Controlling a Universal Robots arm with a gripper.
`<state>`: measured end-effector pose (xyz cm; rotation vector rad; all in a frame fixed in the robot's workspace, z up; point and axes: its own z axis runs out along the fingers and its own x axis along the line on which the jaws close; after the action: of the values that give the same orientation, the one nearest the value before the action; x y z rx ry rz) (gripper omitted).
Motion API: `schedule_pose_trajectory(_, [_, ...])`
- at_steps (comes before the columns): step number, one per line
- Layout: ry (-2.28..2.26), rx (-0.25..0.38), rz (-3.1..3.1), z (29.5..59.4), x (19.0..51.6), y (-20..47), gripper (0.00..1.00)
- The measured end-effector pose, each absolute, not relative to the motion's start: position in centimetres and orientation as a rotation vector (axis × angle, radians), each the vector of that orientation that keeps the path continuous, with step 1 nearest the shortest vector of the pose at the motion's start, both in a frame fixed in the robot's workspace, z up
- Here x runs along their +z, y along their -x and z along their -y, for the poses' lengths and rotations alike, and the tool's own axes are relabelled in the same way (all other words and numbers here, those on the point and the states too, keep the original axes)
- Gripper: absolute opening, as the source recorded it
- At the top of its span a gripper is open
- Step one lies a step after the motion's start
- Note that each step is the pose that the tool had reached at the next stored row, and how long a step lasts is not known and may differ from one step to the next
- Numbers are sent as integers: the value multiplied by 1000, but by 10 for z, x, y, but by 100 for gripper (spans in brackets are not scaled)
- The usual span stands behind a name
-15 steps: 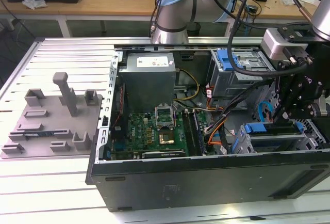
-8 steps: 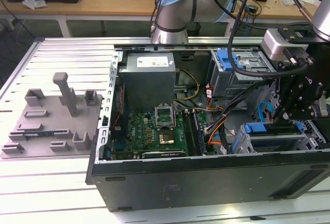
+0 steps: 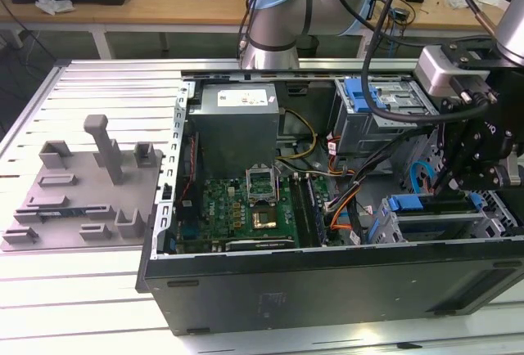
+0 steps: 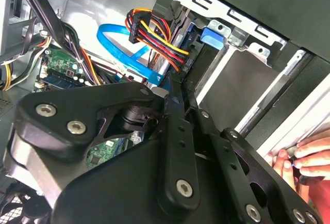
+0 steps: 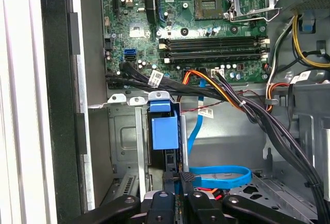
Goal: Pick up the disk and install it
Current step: 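Insert the second disk wire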
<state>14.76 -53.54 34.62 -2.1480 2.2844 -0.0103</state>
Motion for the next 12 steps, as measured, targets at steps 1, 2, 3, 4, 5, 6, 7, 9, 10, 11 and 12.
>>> schedule_pose_trajectory(1, [2148,-10,-2284,535,346,-148,16])
schedule_pose_trajectory(2, [2148,-10,-2284,535,345,-148,16])
schedule_pose_trajectory(3, [2148,-10,-2284,535,345,-148,16])
schedule_pose_trajectory(4, [2148,-11,-2284,535,345,-148,16])
schedule_pose_trajectory(5, [2148,-11,-2284,535,344,-148,16])
schedule_pose_trajectory(6, [2148,-10,-2284,535,343,-148,16])
schedule_pose_trajectory(7, [2148,-10,-2284,536,343,-148,16])
schedule_pose_trajectory(9, [2148,-11,-2284,535,343,-148,16])
schedule_pose_trajectory(10, [2148,-11,-2284,535,342,-148,16])
schedule_pose_trajectory(11, [2148,-10,-2284,535,342,-148,16])
schedule_pose_trajectory(12, [2148,-11,-2284,535,342,-148,16])
